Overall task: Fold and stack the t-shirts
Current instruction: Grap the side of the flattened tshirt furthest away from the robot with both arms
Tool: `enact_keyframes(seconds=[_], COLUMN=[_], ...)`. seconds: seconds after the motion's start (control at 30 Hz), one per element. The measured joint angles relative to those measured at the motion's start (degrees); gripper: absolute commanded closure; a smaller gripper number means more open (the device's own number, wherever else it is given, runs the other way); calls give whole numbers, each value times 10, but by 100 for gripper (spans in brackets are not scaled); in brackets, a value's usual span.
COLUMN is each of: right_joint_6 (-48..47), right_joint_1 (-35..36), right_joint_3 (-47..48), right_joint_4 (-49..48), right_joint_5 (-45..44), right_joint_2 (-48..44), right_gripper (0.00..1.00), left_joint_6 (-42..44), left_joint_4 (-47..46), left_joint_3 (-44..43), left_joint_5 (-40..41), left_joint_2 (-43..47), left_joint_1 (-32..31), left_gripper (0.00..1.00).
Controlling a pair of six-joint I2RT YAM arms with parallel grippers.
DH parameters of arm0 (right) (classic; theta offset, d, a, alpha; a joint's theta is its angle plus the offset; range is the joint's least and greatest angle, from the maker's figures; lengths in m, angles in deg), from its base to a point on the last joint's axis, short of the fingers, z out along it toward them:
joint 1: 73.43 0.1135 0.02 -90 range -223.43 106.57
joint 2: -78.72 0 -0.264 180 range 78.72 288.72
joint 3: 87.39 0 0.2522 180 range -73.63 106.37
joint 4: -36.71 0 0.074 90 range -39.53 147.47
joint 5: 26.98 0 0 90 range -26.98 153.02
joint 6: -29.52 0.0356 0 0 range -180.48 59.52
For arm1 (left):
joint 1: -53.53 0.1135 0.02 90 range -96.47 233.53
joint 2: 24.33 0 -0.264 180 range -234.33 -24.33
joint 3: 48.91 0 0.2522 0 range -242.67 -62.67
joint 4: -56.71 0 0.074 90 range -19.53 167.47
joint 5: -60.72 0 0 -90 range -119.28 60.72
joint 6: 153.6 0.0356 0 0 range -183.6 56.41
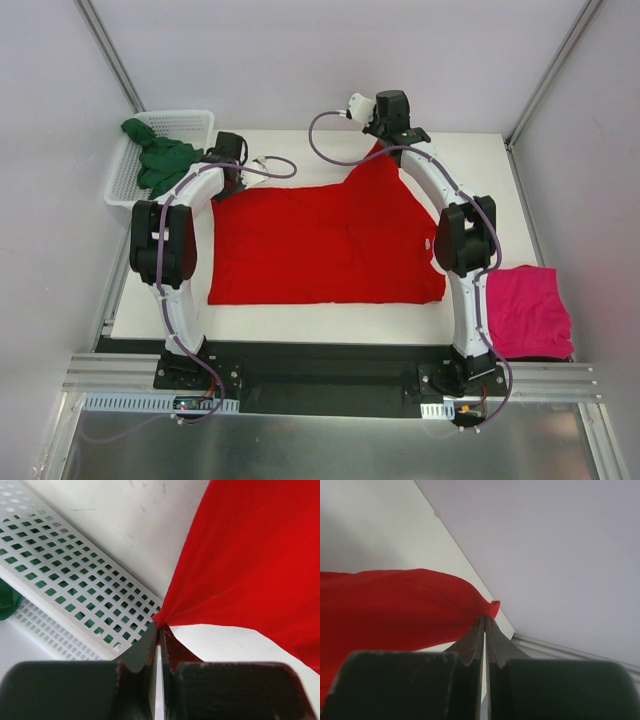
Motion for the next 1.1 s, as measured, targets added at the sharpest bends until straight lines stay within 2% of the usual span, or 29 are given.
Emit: enact_keyframes(seconds=[1.1], right_joint_6=[-69], right_joint_1=[5], right_joint_3=[0], right_joint_4=[-56], right_joint_5=[-4], right_joint_2=[-5], right_gripper=[99], left_joint_6=[43], left_joint_4=[-44], left_joint_3=[-28], left_joint_5=[31], left_joint_2=[-9], left_joint_1=[0], left_gripper=[100])
